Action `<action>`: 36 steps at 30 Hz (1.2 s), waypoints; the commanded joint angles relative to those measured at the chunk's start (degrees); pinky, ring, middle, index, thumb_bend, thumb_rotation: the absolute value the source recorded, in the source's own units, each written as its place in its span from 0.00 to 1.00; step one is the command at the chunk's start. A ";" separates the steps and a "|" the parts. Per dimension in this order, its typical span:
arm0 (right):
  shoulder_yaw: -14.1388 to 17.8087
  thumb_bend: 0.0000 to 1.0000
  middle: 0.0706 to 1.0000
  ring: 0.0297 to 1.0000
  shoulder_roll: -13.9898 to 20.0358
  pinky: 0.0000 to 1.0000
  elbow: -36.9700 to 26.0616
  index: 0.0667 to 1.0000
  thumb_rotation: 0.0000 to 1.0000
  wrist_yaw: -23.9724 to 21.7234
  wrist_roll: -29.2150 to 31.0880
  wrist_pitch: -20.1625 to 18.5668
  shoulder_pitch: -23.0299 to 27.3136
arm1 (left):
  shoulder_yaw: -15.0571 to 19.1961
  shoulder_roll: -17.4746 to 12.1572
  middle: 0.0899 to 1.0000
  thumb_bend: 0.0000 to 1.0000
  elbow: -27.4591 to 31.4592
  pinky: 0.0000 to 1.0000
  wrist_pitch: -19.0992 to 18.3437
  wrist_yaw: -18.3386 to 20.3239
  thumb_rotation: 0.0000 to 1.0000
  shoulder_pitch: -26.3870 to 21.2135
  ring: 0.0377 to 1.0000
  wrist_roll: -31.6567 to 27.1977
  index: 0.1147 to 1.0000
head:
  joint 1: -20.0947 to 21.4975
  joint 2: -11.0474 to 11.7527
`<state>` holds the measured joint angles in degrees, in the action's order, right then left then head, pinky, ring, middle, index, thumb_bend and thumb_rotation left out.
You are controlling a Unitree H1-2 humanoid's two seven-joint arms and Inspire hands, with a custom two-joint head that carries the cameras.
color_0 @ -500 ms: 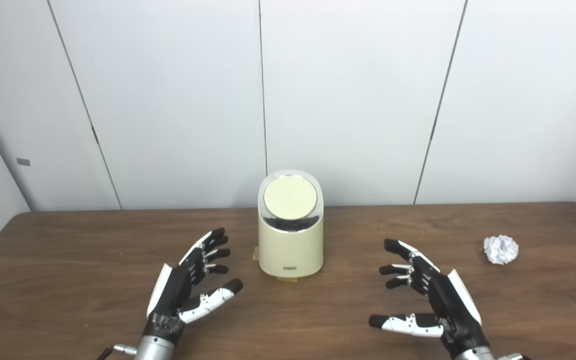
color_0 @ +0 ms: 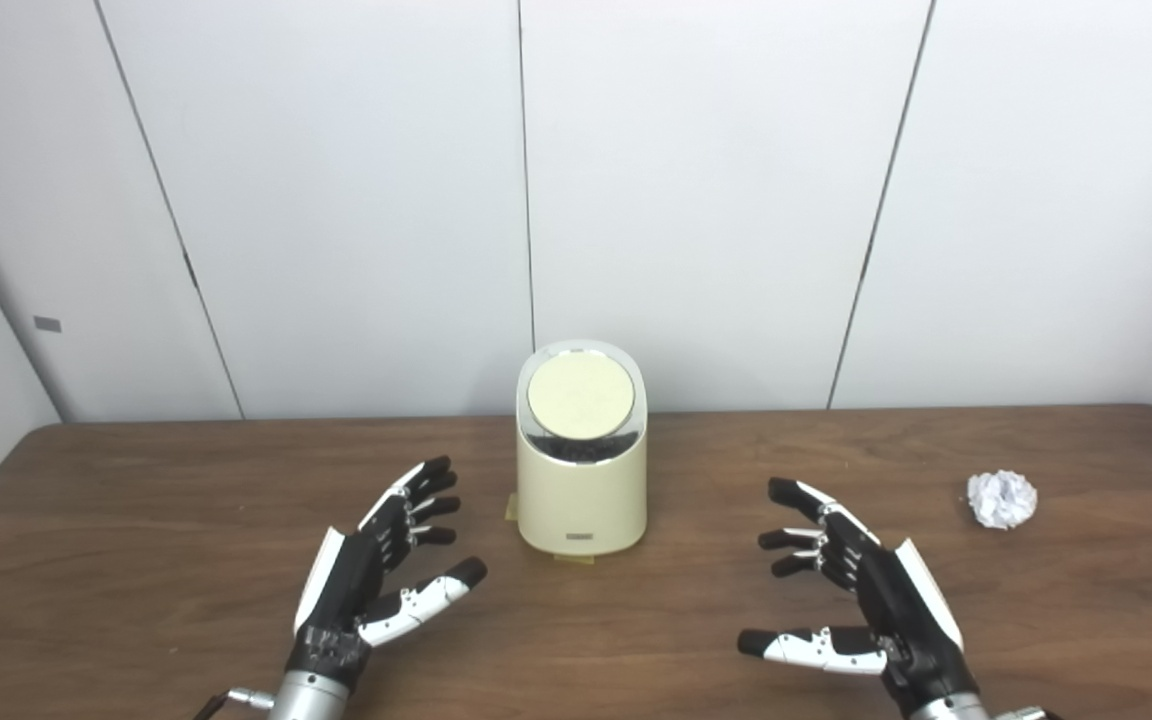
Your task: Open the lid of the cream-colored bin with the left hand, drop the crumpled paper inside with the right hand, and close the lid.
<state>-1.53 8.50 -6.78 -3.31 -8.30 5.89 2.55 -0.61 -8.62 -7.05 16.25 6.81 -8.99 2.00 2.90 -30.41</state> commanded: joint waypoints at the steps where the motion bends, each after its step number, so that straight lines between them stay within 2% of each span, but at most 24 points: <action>1: 0.24 0.80 0.85 0.70 -0.13 0.59 -0.93 0.83 0.05 0.68 -0.21 1.50 2.02 | -0.02 -0.29 0.86 0.78 -1.30 0.71 1.96 -0.35 0.36 -1.36 0.81 0.25 0.91 | 0.20 0.16; 3: 0.24 0.80 0.85 0.70 -0.11 0.59 -0.48 0.83 0.05 0.65 -0.08 1.77 2.25 | 0.05 -0.21 0.86 0.79 -0.92 0.71 1.59 -0.67 0.37 -1.83 0.81 0.64 0.91 | 0.48 0.42; 11: 0.27 0.79 0.85 0.69 0.47 0.58 2.00 0.83 0.05 0.50 0.07 4.16 2.99 | 1.04 0.43 0.87 0.75 1.90 0.85 -2.63 -3.90 0.37 -7.83 0.87 3.99 0.91 | -0.50 1.27; 16: 0.46 0.80 0.85 0.69 0.40 0.58 2.49 0.83 0.05 0.93 -0.20 4.49 3.10 | 1.23 -0.29 0.88 0.75 1.76 0.83 -6.60 -4.56 0.36 -13.40 0.88 5.76 0.92 | -0.70 1.70; 23: 0.59 0.79 0.85 0.69 0.53 0.58 3.39 0.84 0.06 0.94 0.16 5.14 3.47 | 1.56 -0.30 0.88 0.77 -0.57 0.81 -9.55 -5.85 0.34 -19.33 0.89 6.40 0.91 | -0.91 1.79; 25: 0.56 0.79 0.85 0.69 0.42 0.58 3.48 0.84 0.06 0.99 0.06 5.10 3.63 | 1.34 -0.26 0.89 0.77 -0.98 0.84 -10.42 -5.77 0.32 -20.59 0.91 6.29 0.92 | -0.92 1.86; 29: 0.39 0.80 0.85 0.69 0.07 0.58 3.92 0.83 0.04 1.08 0.18 5.34 3.82 | 0.33 -0.26 0.91 0.78 -2.49 0.83 -12.08 -6.27 0.32 -23.37 0.91 8.45 0.93 | -0.61 2.01; 36: 0.19 0.80 0.85 0.70 -0.27 0.58 4.14 0.83 0.04 1.44 -0.13 5.33 4.01 | -2.78 -0.67 0.91 0.88 -5.56 0.88 -15.61 -7.98 0.38 -28.63 0.94 15.12 0.93 | -0.61 2.21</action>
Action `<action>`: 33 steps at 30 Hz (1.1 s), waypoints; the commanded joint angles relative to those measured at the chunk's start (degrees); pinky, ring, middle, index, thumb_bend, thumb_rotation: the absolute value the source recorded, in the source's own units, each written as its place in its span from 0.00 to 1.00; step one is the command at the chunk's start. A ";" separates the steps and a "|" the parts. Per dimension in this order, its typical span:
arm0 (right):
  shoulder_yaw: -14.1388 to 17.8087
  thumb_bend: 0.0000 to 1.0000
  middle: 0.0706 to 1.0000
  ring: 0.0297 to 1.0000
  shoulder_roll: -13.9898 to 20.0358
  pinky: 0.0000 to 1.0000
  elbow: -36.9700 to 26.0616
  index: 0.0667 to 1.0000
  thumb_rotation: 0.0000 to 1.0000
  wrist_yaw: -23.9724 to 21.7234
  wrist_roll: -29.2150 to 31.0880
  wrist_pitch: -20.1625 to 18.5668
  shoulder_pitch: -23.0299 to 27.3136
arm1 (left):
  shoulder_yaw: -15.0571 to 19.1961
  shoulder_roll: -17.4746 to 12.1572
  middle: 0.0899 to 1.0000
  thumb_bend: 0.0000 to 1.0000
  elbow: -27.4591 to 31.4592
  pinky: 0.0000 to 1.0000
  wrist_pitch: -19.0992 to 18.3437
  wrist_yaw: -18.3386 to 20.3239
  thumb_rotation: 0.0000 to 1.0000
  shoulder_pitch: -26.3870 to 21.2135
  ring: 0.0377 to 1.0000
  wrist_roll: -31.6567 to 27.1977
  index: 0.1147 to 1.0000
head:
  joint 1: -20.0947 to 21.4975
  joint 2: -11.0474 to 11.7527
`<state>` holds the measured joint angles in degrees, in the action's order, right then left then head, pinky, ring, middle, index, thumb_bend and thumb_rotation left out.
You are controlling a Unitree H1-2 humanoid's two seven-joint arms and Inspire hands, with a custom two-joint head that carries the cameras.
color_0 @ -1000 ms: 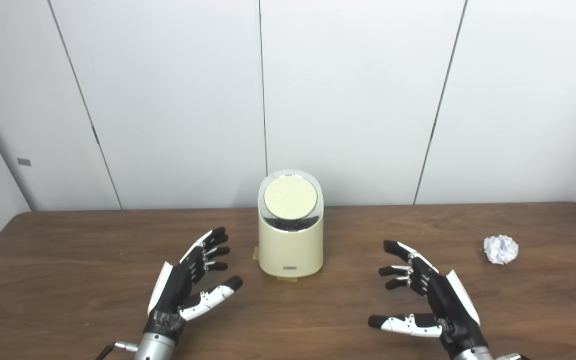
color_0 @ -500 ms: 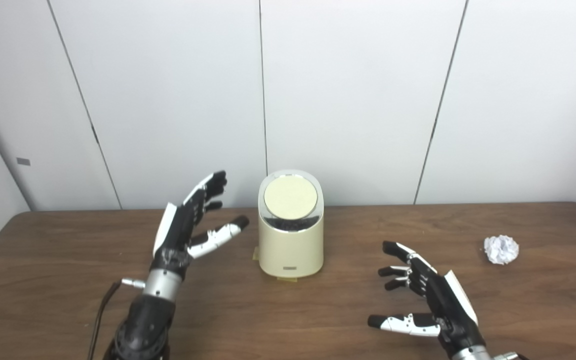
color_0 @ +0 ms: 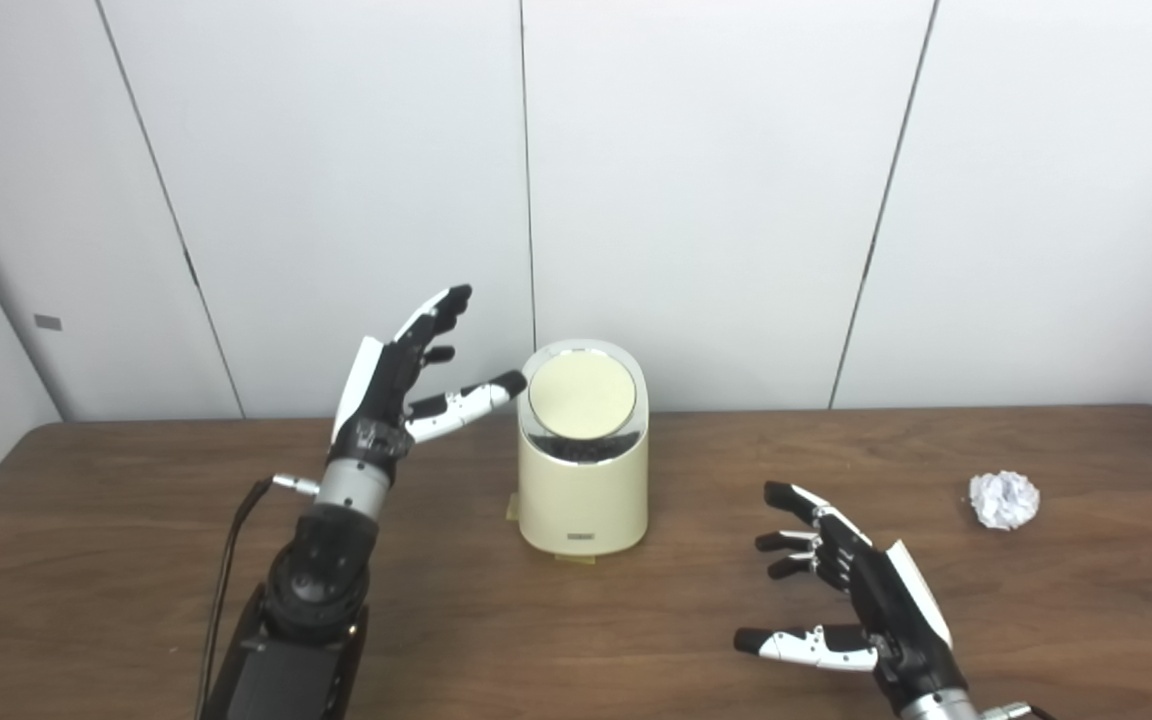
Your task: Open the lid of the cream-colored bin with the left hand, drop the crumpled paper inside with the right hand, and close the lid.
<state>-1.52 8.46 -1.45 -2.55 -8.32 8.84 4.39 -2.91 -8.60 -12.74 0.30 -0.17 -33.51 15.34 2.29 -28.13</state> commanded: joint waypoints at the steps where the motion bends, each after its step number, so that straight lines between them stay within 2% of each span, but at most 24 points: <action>1: 0.13 0.80 0.85 0.69 -0.29 0.58 -1.26 0.83 0.03 0.76 -0.21 2.23 2.18 | -0.89 -0.85 0.91 0.90 -0.30 0.87 0.21 -1.16 0.39 -4.56 0.94 2.53 0.94 | 0.00 -0.05; 7: -0.23 0.79 0.86 0.69 -0.93 0.57 -1.26 0.83 0.04 0.98 -0.66 1.86 2.55 | -4.49 -1.43 0.91 0.94 -3.50 0.87 1.02 -3.45 0.41 -7.31 0.93 8.89 0.96 | 0.59 0.04; 9: -0.22 0.79 0.86 0.69 -1.18 0.57 -1.28 0.83 0.03 1.26 -1.08 1.83 2.69 | -5.46 -1.60 0.92 0.96 -4.51 0.82 1.24 -3.99 0.42 -7.99 0.92 10.47 0.97 | 0.69 0.05; 13: -0.09 0.79 0.85 0.69 -1.63 0.57 -1.57 0.83 0.02 1.66 -1.70 1.64 2.79 | -6.91 -1.69 0.97 0.99 -6.09 0.78 0.57 -3.95 0.44 -9.11 0.94 12.69 1.00 | 1.30 -0.05; 20: -0.20 0.79 0.84 0.69 -1.64 0.57 -2.06 0.82 0.05 2.67 -4.41 1.47 2.80 | -8.38 -1.65 1.00 1.00 -7.16 0.84 -1.88 -2.97 0.44 -10.30 1.00 15.00 1.00 | 1.69 -0.16; 24: -0.15 0.80 0.83 0.68 -1.54 0.55 -1.90 0.82 0.05 2.81 -4.58 2.00 2.83 | -8.99 -1.80 1.00 0.98 -7.71 0.86 -1.61 -3.39 0.39 -10.56 1.00 15.87 1.00 | 1.74 -0.12; 33: 0.03 0.80 0.83 0.68 -1.80 0.56 -2.41 0.82 0.03 2.90 -4.19 1.66 2.66 | -9.86 -1.96 1.00 0.96 -6.72 0.88 -2.94 -2.82 0.37 -10.09 1.00 17.08 1.00 | 1.79 -0.37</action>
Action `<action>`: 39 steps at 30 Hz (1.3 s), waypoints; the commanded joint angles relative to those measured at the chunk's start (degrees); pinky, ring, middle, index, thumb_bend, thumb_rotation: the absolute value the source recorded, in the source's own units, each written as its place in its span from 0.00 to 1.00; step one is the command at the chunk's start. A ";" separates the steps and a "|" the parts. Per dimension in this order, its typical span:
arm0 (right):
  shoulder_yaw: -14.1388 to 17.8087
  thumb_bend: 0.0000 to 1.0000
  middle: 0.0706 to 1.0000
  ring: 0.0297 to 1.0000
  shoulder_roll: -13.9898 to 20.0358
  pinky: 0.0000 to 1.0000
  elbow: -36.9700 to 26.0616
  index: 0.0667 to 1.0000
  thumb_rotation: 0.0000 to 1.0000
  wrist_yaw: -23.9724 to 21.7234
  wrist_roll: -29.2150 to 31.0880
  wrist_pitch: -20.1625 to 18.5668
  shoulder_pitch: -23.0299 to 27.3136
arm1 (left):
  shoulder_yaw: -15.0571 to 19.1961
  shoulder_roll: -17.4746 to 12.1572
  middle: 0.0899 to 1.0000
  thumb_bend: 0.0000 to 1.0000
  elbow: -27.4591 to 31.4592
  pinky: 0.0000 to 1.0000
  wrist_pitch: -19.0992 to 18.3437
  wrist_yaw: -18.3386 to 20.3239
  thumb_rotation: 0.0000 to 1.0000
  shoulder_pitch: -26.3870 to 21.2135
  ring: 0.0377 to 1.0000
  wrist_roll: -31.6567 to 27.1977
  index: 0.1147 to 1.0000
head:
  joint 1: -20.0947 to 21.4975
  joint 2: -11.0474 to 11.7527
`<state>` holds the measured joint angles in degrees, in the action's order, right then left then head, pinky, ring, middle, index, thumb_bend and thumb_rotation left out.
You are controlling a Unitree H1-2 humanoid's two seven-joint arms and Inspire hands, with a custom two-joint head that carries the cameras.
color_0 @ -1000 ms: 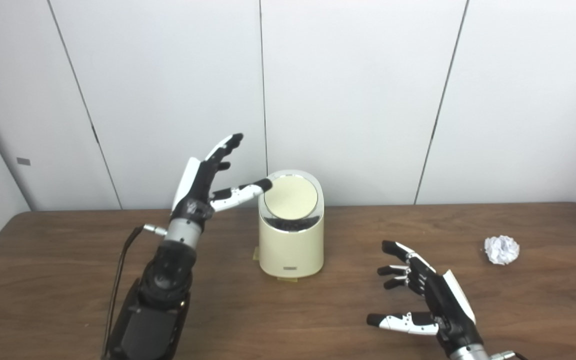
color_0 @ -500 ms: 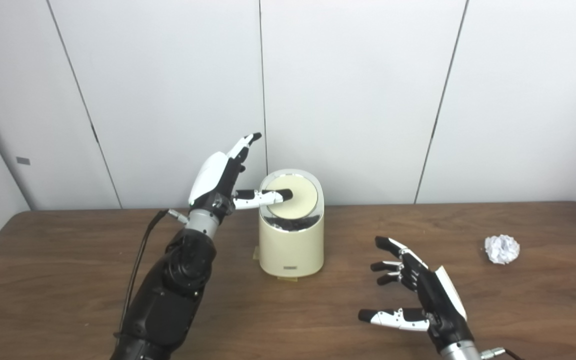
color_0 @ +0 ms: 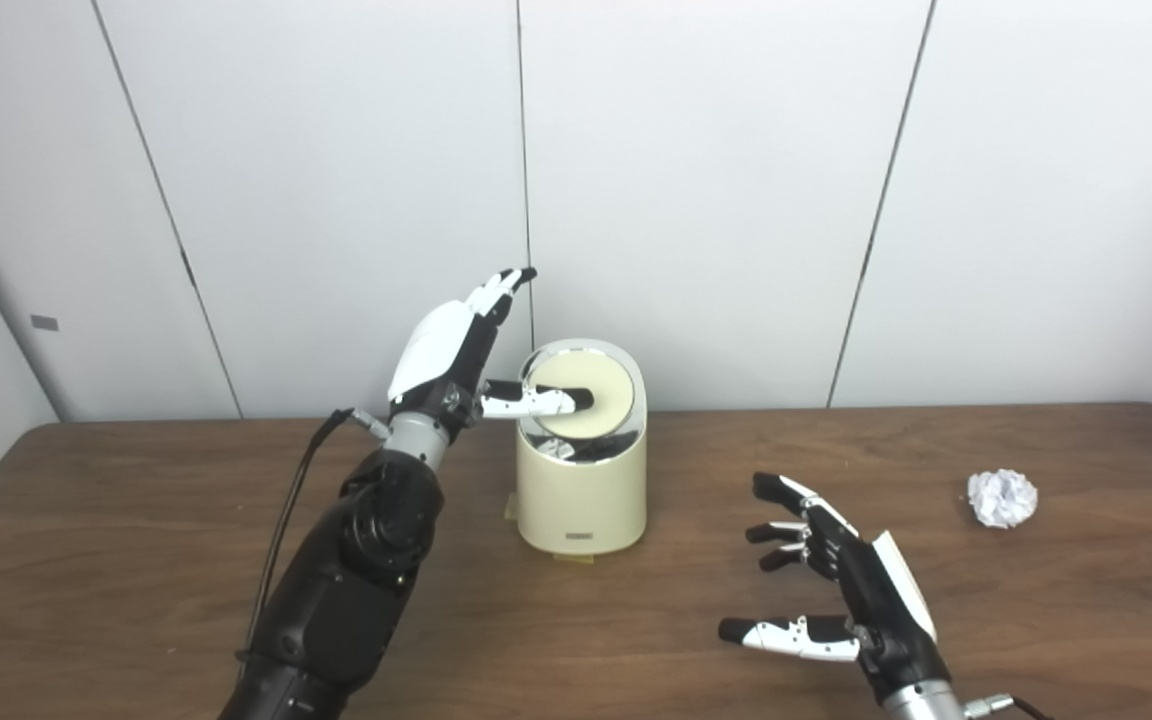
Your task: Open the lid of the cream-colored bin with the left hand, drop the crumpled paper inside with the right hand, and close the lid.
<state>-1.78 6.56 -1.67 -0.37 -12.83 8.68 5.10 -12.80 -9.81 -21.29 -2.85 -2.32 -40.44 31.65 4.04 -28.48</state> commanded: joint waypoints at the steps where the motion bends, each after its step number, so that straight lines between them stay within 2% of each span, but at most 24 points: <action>1: 0.28 0.80 0.83 0.68 0.05 0.56 -2.31 0.82 0.03 0.76 0.24 1.74 1.92 | -0.06 -0.76 1.00 0.96 2.02 0.88 -0.06 -0.54 0.36 -3.14 1.00 0.95 1.00 | 0.10 -0.11; 16: 0.05 0.80 0.83 0.68 -0.22 0.56 -3.36 0.82 0.01 0.93 -0.38 1.32 1.76 | -1.84 -1.09 1.00 0.95 2.59 0.89 -2.66 -0.29 0.26 -3.48 1.00 2.99 1.00 | 0.34 -0.52; 20: -0.11 0.80 0.83 0.68 -0.40 0.55 -3.82 0.82 0.02 0.89 -0.56 0.92 1.76 | -3.37 -1.70 0.99 0.95 2.69 0.87 -2.51 -0.68 0.26 -3.72 0.98 5.73 1.00 | 0.57 -0.73; 23: -0.19 0.80 0.83 0.67 -0.51 0.55 -4.11 0.82 0.02 0.89 -0.66 0.80 1.80 | -4.33 -2.11 1.00 0.94 3.65 0.88 -3.80 0.18 0.24 -3.99 0.98 7.65 1.00 | 0.64 -0.90; 29: -0.21 0.80 0.83 0.66 -0.49 0.54 -4.00 0.82 0.04 1.13 -1.30 1.40 1.92 | -7.19 -3.21 1.00 0.94 7.07 0.91 -8.01 2.97 0.17 -5.26 1.00 13.49 1.00 | 0.66 -1.03; 34: -0.15 0.81 0.83 0.65 -0.44 0.53 -3.87 0.81 0.05 1.06 -1.11 1.40 1.98 | -9.77 -4.07 1.00 0.97 9.36 0.88 -10.63 5.79 0.18 -6.59 0.99 18.66 1.00 | 0.57 -1.22; 39: -0.13 0.80 0.83 0.66 -0.47 0.54 -4.27 0.81 0.05 0.88 -0.86 1.07 1.78 | -11.84 -4.52 1.00 0.99 9.88 0.87 -11.05 7.50 0.18 -7.58 1.00 22.73 1.00 | 0.53 -1.49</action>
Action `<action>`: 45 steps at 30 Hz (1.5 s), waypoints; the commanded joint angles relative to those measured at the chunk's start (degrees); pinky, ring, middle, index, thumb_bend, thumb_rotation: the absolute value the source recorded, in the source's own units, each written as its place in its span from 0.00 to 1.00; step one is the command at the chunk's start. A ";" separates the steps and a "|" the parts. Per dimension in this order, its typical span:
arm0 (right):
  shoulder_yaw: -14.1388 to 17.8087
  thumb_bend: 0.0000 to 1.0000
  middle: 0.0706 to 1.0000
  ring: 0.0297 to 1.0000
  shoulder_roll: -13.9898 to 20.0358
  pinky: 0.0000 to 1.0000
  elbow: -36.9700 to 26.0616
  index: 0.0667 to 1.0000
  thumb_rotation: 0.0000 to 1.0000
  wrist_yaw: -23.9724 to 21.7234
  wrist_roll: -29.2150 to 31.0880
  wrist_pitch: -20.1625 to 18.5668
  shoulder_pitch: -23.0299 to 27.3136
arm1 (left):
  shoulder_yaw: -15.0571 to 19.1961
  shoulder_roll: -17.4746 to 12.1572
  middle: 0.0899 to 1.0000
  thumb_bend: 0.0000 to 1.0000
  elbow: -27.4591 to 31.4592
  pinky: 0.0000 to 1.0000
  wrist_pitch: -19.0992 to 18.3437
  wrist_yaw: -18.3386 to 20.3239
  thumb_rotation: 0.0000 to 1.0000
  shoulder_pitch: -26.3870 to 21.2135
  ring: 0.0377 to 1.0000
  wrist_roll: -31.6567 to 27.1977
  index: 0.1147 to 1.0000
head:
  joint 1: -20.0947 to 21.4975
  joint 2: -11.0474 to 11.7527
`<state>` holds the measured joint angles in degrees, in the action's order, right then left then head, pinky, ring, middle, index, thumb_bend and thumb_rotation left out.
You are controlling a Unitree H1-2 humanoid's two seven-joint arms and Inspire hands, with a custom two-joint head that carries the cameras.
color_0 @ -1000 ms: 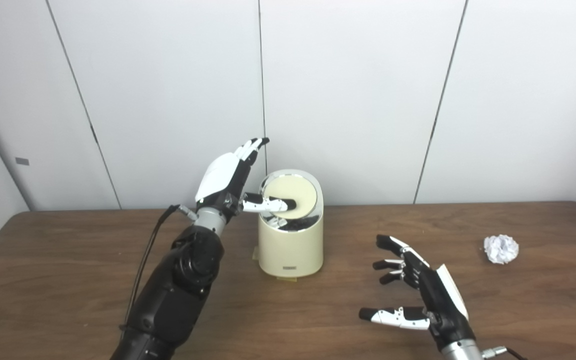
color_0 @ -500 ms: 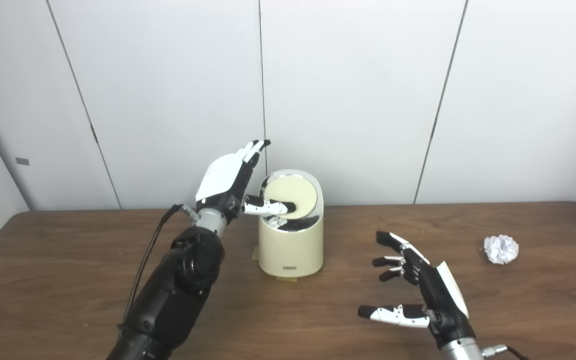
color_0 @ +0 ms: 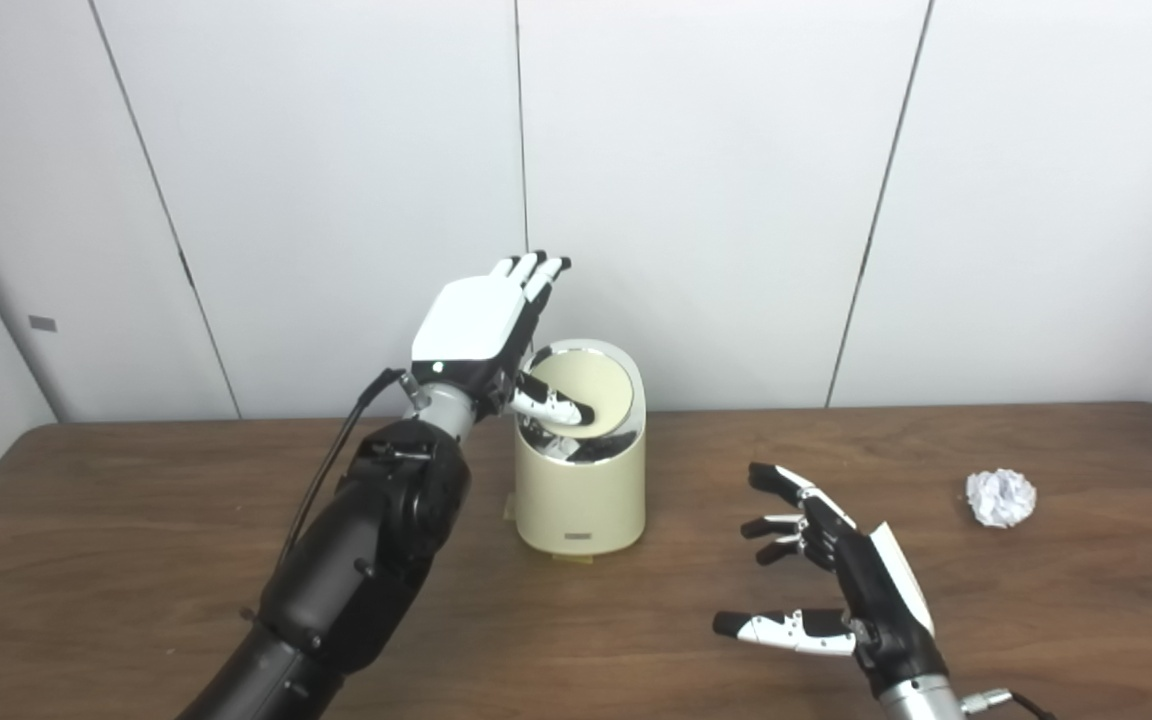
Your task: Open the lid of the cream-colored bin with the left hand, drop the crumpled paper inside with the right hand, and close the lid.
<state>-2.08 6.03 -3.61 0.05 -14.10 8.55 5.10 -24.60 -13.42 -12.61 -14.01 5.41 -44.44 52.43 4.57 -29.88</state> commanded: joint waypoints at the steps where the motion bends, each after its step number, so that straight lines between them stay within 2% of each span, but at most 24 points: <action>1: 0.17 0.80 0.83 0.66 0.04 0.53 -2.35 0.81 0.05 0.45 0.48 1.19 1.76 | -0.52 -0.99 1.00 1.00 1.01 0.87 0.20 -0.01 0.17 -3.80 1.00 2.67 1.00 | 0.00 -0.08; 5: 0.07 0.80 0.83 0.66 0.07 0.54 -2.48 0.81 0.05 0.19 0.86 1.23 1.67 | -2.07 -1.27 1.00 1.00 0.16 0.89 0.33 0.92 0.16 -4.22 1.00 4.85 1.00 | 0.05 -0.29; 10: 0.02 0.80 0.83 0.66 0.09 0.54 -2.86 0.81 0.05 0.31 0.44 0.98 1.57 | -2.63 -1.19 1.00 1.00 -1.09 0.85 0.63 1.06 0.14 -3.94 0.97 5.72 1.00 | 0.02 -0.52; 21: 0.29 0.81 0.83 0.66 0.05 0.54 -3.54 0.81 0.02 0.47 0.31 0.26 1.52 | -2.93 -1.15 1.00 1.00 -5.40 0.86 2.92 -1.29 0.16 -2.85 0.97 4.94 1.00 | 0.06 -0.61; 25: 0.28 0.80 0.83 0.66 0.10 0.54 -3.74 0.81 0.02 0.55 -0.06 0.11 1.37 | -2.86 -1.34 1.00 1.00 -5.14 0.86 2.75 -1.55 0.19 -2.39 0.97 5.04 1.00 | 0.05 -0.59; 27: 0.30 0.80 0.83 0.67 0.14 0.54 -3.78 0.81 0.03 0.51 -0.07 0.02 1.31 | -1.17 -0.76 1.00 0.99 -4.36 0.85 3.21 -3.14 0.21 -1.89 0.97 2.93 1.00 | -0.07 -0.59; 30: 0.37 0.80 0.82 0.66 0.10 0.54 -3.68 0.81 0.03 0.54 0.08 -0.05 1.27 | 3.51 1.08 0.97 0.88 -3.08 0.83 5.21 -5.85 0.24 -0.90 0.94 -3.70 0.98 | -0.09 -0.57; 31: 0.37 0.80 0.83 0.66 0.12 0.54 -3.61 0.81 0.02 0.52 0.13 0.01 1.27 | 5.32 1.77 0.95 0.85 -2.65 0.77 5.96 -6.86 0.26 -0.63 0.91 -5.90 0.96 | -0.09 -0.55; 33: 0.36 0.80 0.83 0.66 0.24 0.54 -3.43 0.81 0.02 0.36 0.42 0.13 1.29 | 9.05 3.12 0.94 0.83 -1.74 0.72 7.52 -8.54 0.27 -0.15 0.88 -10.56 0.95 | -0.22 -0.50; 35: 0.34 0.80 0.83 0.67 0.32 0.54 -3.28 0.81 0.02 0.30 0.53 0.18 1.30 | 12.31 4.07 0.94 0.78 -0.74 0.73 8.74 -9.69 0.29 0.25 0.90 -14.47 0.96 | -0.33 -0.47; 40: 0.33 0.80 0.83 0.67 0.48 0.54 -2.99 0.81 0.02 0.14 0.87 0.37 1.27 | 17.35 4.99 0.92 0.79 0.52 0.71 11.81 -13.46 0.30 1.26 0.88 -19.90 0.96 | -0.61 -0.52; 45: 0.36 0.80 0.83 0.67 0.64 0.55 -2.95 0.81 0.03 0.16 1.16 0.56 1.23 | 20.87 5.36 0.91 0.79 3.07 0.76 13.00 -13.55 0.32 3.59 0.89 -25.47 0.94 | -0.80 -0.63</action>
<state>-1.99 6.30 -5.28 0.01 -13.61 7.54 5.00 -4.37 -8.15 -11.40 -2.71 -7.06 -39.77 28.46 3.69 -30.50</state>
